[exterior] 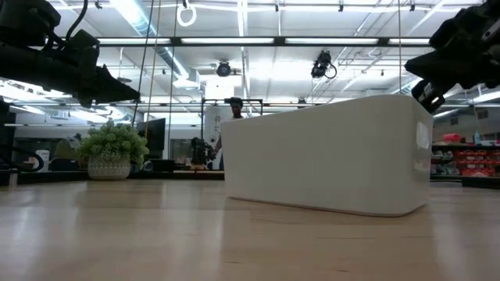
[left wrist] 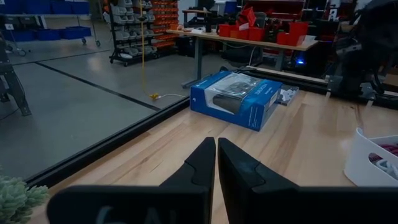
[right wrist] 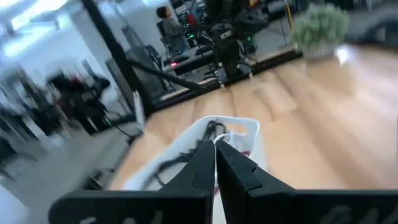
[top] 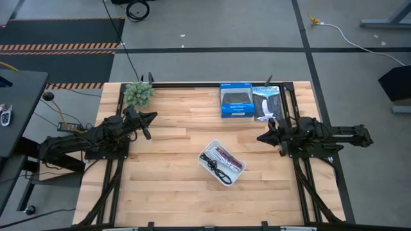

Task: Pick and place USB-C Cables
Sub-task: Return to Home Position

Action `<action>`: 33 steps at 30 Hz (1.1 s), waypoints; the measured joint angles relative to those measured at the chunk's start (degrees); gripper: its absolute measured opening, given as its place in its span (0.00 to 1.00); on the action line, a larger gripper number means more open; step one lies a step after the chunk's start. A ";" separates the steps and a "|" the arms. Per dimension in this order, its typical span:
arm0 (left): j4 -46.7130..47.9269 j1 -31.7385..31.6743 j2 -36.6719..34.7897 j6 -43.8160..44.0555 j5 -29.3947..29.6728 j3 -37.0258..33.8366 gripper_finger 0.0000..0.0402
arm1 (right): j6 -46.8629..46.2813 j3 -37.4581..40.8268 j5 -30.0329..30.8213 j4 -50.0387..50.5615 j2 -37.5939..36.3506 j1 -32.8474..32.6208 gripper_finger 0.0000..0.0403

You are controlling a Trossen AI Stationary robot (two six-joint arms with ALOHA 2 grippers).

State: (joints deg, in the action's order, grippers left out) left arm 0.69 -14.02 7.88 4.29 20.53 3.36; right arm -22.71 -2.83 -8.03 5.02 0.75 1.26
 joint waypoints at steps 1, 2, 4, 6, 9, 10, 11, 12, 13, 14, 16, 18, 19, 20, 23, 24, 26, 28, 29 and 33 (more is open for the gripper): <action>0.00 0.01 0.00 0.00 0.00 0.00 0.06 | 3.18 0.00 0.00 0.00 0.00 0.00 0.06; -0.02 0.01 0.00 0.00 0.00 0.00 0.06 | 6.18 0.00 -0.02 0.00 0.00 0.00 0.06; 0.00 0.02 0.00 0.00 0.00 0.00 0.06 | 10.66 0.00 0.00 -0.06 0.00 0.00 0.06; 0.00 0.00 0.00 0.00 0.02 0.00 0.06 | 12.55 0.00 -0.01 -0.20 0.00 0.00 0.06; 0.00 0.02 0.00 0.00 0.00 0.00 0.06 | 12.24 0.00 -0.01 -0.22 0.00 0.00 0.06; 0.00 0.01 0.00 0.00 0.01 0.00 0.06 | 12.09 0.00 -0.02 -0.22 0.00 0.00 0.06; 0.00 0.00 0.00 0.00 0.00 0.00 0.06 | 12.03 0.00 -0.02 -0.22 0.00 0.00 0.07; 0.00 0.00 0.00 0.00 0.00 0.00 0.06 | 12.03 0.00 -0.02 -0.22 0.00 0.00 0.07; 0.00 0.01 0.00 0.00 0.00 0.00 0.06 | 12.01 0.00 -0.02 -0.22 0.00 0.00 0.07; -0.01 0.00 0.00 0.00 0.00 0.00 0.06 | 12.01 0.00 -0.02 -0.22 0.00 0.00 0.07; 0.00 0.00 0.00 0.00 0.00 0.00 0.06 | 11.99 0.00 -0.02 -0.22 0.00 0.00 0.07; 0.00 0.00 -0.01 0.00 0.01 0.00 0.06 | 11.99 0.00 -0.02 -0.22 0.00 0.00 0.07; 0.00 0.02 0.00 0.00 0.00 0.00 0.06 | 11.99 0.00 -0.02 -0.23 0.00 0.00 0.07; 0.00 0.02 0.00 0.00 0.00 0.00 0.06 | 11.99 0.00 -0.02 -0.22 0.00 0.00 0.07; 0.00 0.01 0.00 0.00 0.00 0.00 0.06 | 11.99 0.00 -0.02 -0.22 0.00 0.00 0.07; 0.00 0.01 0.00 0.00 0.00 0.00 0.06 | 11.99 0.00 -0.02 -0.22 0.00 0.00 0.07; -0.01 0.00 0.00 0.00 0.00 0.00 0.06 | 11.97 0.00 -0.03 -0.22 0.00 0.00 0.07; 0.00 0.00 0.00 0.00 0.00 0.00 0.06 | 11.97 0.00 -0.02 -0.22 0.00 0.00 0.07; -0.01 0.01 0.00 0.00 0.00 0.00 0.06 | 11.97 0.00 -0.04 -0.22 0.00 0.00 0.07; 0.00 0.00 0.00 0.00 0.00 0.00 0.06 | 11.97 0.00 -0.03 -0.23 0.00 0.00 0.07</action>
State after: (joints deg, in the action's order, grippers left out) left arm 0.69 -14.02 7.88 4.29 20.53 3.36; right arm -10.74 -2.83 -8.07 4.79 0.75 1.26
